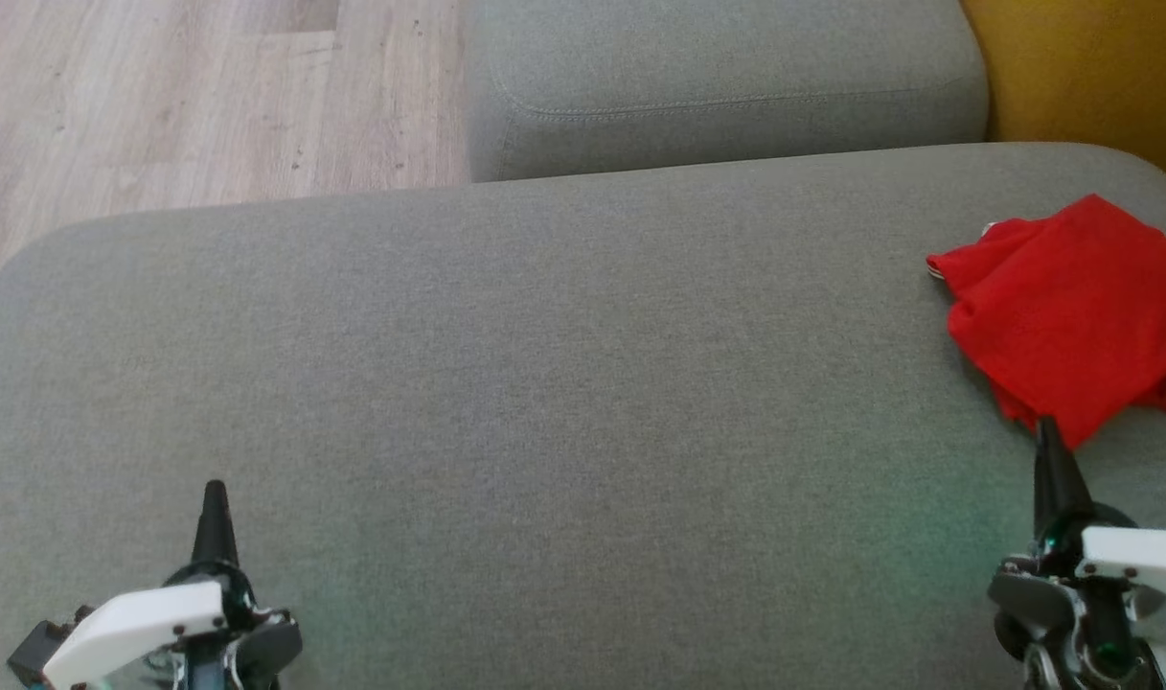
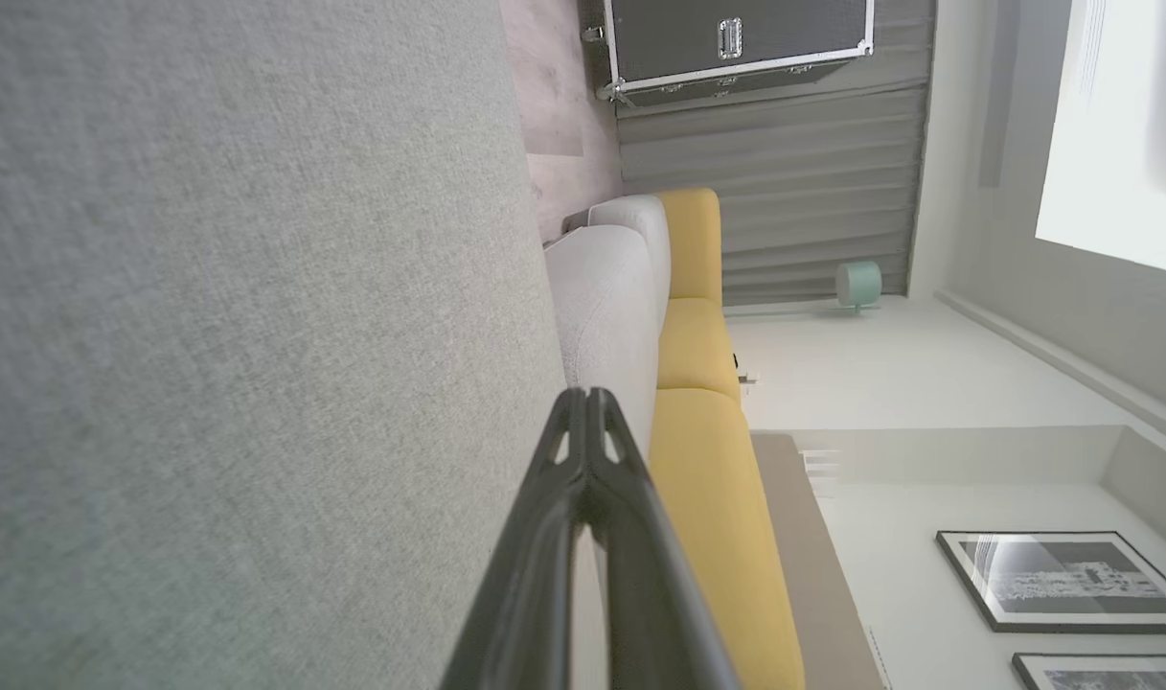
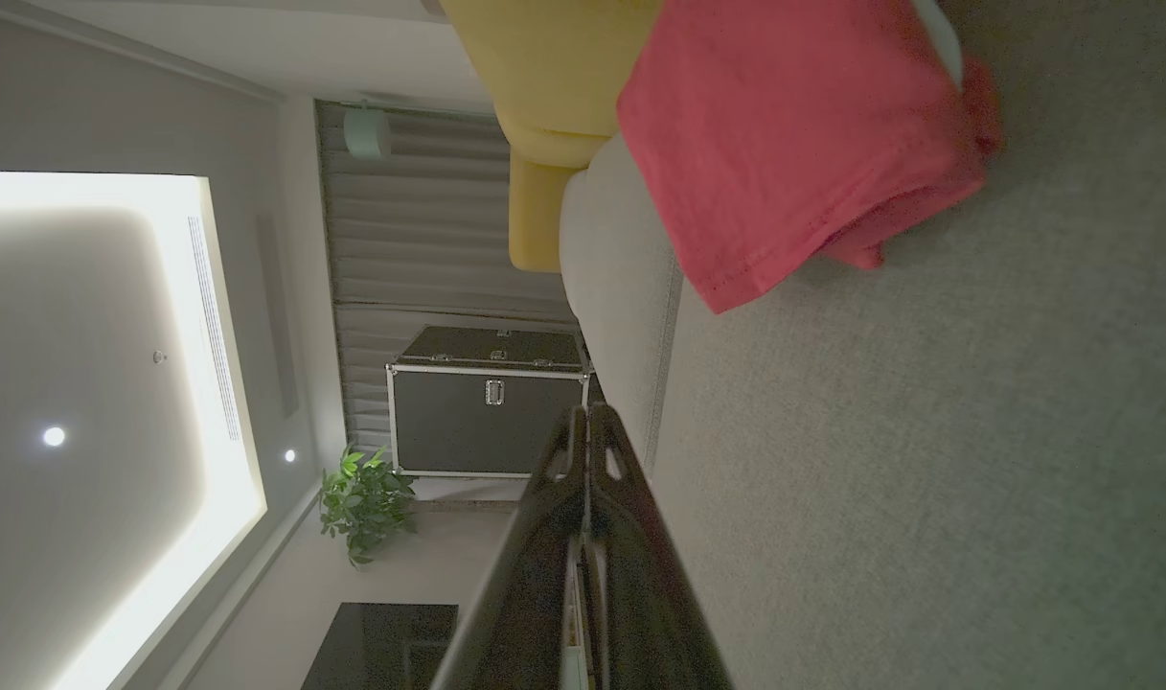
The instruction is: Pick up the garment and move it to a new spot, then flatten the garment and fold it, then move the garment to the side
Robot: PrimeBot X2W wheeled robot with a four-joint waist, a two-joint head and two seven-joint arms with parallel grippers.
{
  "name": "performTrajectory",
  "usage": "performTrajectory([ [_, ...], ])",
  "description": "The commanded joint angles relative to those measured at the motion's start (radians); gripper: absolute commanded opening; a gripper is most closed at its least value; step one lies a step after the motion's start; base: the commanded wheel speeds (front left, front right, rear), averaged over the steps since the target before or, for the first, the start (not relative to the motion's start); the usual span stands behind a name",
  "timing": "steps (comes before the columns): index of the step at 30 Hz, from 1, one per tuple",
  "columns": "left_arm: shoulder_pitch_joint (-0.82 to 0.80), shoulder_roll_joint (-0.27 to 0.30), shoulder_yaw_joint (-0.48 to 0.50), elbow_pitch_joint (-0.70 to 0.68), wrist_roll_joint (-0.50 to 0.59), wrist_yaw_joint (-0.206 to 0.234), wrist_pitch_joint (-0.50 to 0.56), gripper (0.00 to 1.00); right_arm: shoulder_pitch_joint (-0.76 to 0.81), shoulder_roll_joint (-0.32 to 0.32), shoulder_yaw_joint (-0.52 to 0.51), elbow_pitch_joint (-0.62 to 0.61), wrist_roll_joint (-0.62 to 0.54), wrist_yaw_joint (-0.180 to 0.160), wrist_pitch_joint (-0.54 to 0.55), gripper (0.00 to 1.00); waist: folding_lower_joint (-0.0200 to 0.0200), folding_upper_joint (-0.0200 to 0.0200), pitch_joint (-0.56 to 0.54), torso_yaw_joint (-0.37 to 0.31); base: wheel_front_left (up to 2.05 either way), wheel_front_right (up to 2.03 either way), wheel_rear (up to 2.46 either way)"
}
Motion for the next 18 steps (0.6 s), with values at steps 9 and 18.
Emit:
performTrajectory([
  [9, -0.079, 0.008, 0.065, -0.015, -0.097, -0.024, 0.027, 0.00, -0.080, 0.001, 0.000, -0.023, 0.101, 0.007, 0.027, 0.00, -0.0001, -0.0001, 0.006, -0.003, 0.00, 0.00, 0.00],
  [18, -0.080, 0.005, 0.069, -0.015, -0.093, -0.024, 0.031, 0.00, -0.081, 0.004, -0.004, -0.022, 0.097, 0.007, 0.030, 0.00, -0.0001, -0.0001, 0.006, -0.003, 0.00, 0.00, 0.00],
])
